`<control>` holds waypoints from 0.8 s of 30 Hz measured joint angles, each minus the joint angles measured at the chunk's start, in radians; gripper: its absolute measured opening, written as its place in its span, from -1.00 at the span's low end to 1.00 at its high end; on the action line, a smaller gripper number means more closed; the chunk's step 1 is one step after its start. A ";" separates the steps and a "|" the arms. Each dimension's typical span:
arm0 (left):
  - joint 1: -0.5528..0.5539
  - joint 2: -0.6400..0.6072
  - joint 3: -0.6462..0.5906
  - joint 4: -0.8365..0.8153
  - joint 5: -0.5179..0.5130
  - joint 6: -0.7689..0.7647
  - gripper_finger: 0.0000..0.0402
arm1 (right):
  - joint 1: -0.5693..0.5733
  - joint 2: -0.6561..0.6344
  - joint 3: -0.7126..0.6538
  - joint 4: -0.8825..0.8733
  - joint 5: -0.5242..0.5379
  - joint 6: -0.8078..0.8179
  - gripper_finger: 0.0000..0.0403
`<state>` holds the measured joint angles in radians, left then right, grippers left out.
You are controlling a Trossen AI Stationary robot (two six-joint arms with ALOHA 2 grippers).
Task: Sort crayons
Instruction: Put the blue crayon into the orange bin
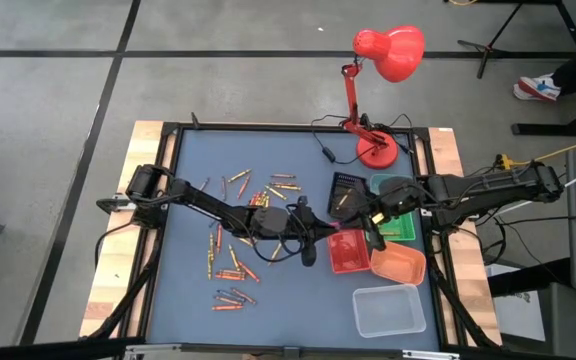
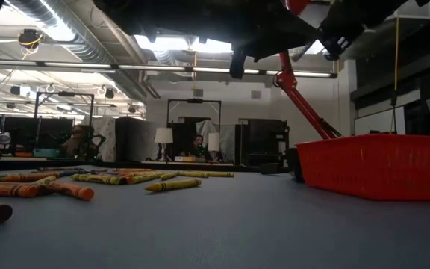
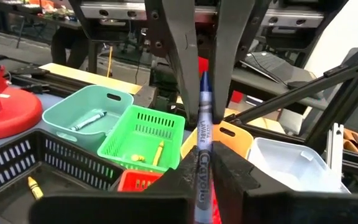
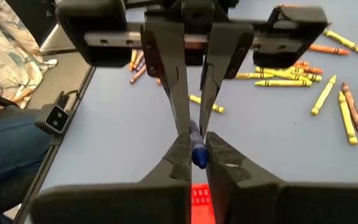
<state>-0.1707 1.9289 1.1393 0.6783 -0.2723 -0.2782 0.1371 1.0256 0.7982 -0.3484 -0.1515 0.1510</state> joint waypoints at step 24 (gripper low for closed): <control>-0.013 0.000 -0.001 -0.248 0.028 -0.006 -0.54 | 0.001 -0.002 -0.001 -0.641 -0.259 0.118 -0.88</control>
<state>-0.1837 1.9289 1.1385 0.4305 -0.2447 -0.2843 0.1379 1.0237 0.7971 -0.9895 -0.4109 0.2686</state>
